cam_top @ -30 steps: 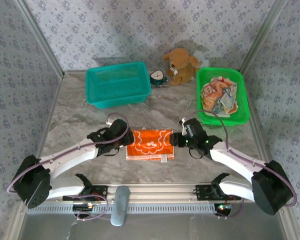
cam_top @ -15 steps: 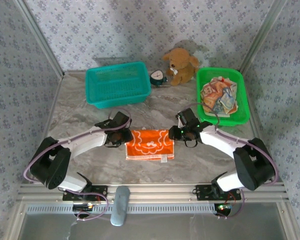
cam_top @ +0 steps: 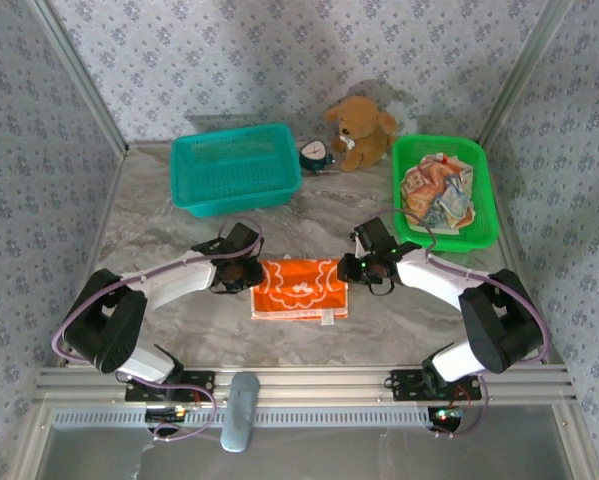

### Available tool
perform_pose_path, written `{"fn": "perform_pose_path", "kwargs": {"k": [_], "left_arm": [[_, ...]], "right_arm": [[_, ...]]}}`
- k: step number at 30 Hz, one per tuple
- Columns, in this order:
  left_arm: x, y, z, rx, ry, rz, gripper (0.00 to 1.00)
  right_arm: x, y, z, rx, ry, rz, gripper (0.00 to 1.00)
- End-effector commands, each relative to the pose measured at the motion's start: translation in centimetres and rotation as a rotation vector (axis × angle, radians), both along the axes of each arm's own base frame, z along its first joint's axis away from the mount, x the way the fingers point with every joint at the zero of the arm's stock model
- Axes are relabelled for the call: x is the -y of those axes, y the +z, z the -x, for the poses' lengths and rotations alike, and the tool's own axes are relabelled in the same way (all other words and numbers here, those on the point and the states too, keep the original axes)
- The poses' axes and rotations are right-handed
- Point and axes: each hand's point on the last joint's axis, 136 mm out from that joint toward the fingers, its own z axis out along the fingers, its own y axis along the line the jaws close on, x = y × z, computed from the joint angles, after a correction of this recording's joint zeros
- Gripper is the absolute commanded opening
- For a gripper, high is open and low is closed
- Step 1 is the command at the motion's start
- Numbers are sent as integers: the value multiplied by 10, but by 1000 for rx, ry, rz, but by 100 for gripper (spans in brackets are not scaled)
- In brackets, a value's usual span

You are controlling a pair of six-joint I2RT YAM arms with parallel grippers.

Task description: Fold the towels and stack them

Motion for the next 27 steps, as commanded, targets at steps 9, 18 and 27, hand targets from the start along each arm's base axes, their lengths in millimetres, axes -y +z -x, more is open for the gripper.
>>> {"fn": "perform_pose_path", "kwargs": {"k": [9,18,27], "left_arm": [[-1,12,5,11,6,11,0],[-9,31,21,34,7,14,0],[-17,37,48,49,26,26,0]], "right_arm": [[1,6,13,-15,-6,-21,4],[5,27,22,14,-3,-35,0],[14,30,48,17,-6,-49,0]]}}
